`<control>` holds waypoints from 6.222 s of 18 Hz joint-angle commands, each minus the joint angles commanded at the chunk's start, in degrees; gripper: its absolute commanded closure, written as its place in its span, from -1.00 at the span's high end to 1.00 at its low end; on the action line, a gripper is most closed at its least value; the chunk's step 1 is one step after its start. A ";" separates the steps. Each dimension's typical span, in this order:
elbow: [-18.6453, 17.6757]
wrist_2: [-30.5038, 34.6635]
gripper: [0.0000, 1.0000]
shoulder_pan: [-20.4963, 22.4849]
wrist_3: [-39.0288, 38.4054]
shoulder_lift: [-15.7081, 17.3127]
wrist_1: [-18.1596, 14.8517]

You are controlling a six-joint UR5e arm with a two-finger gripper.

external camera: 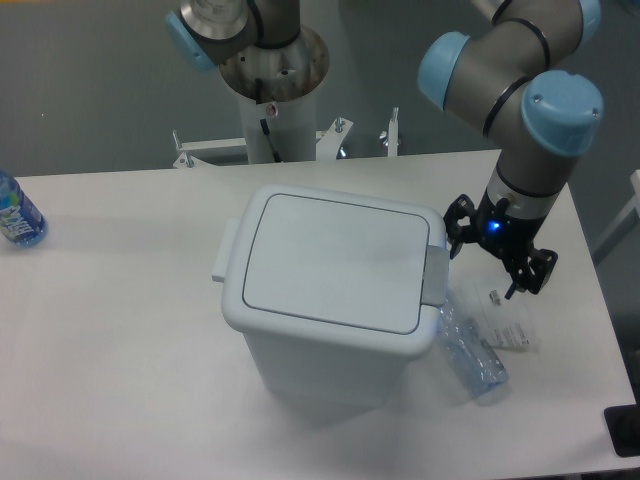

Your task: Open the trash can

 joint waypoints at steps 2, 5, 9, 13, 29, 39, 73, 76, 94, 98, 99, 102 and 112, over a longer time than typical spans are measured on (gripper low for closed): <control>0.00 -2.62 1.00 0.87 -3.61 0.09 1.14; 0.09 -7.99 1.00 2.72 -5.91 0.09 2.02; 1.75 -8.70 1.00 2.99 -11.78 -0.17 1.85; 4.30 -11.16 1.00 3.25 -14.52 -0.79 1.23; 15.21 -16.96 1.00 3.43 -35.95 -2.29 -9.14; 11.96 -17.05 1.00 1.32 -39.66 0.26 -9.14; 10.55 -16.70 1.00 0.62 -39.66 -0.35 -8.26; 10.55 -16.70 1.00 0.62 -39.66 -0.35 -8.26; 10.38 -16.35 1.00 5.89 -22.55 -0.44 -8.35; 9.15 -16.09 1.00 7.03 -15.24 -1.05 -7.99; 8.88 -15.22 1.00 7.12 -14.01 -1.14 -7.99; 7.48 -9.07 1.00 7.12 -7.26 -1.06 -7.99; 5.10 2.90 1.00 7.12 17.29 -2.11 -7.73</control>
